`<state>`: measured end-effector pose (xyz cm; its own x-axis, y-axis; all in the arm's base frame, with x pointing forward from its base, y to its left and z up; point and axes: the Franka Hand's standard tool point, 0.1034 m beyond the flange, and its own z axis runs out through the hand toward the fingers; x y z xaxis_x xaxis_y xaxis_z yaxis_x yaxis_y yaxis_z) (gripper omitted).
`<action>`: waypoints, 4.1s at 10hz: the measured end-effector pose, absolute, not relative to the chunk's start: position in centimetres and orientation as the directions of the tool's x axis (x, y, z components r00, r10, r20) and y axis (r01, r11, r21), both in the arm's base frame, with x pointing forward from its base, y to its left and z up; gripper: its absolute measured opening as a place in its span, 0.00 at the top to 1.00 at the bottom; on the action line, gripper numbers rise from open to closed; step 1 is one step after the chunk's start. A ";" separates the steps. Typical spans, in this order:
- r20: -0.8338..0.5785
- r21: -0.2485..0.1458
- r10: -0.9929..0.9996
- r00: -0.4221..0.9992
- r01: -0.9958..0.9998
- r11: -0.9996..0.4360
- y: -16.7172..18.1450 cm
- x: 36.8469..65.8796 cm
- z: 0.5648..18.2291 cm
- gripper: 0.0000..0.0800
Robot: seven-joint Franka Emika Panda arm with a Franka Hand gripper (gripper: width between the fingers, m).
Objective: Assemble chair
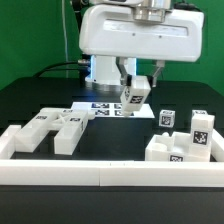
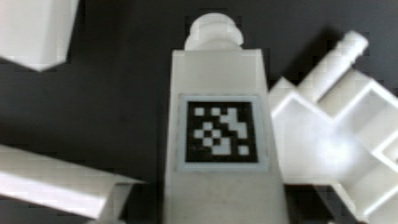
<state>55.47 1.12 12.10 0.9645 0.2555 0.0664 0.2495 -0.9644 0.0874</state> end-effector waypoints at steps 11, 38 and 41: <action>0.381 0.110 0.230 0.895 0.203 -0.973 4.0 58.8 12.1 0.64; 0.485 0.083 0.172 0.858 0.150 -0.985 4.2 60.6 11.5 0.64; 0.477 0.084 0.174 0.861 0.152 -0.985 4.2 60.4 11.0 0.64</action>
Offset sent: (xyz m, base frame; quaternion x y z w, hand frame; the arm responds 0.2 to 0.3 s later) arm 0.0000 0.0000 0.0000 0.0000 0.0650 0.0000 0.9979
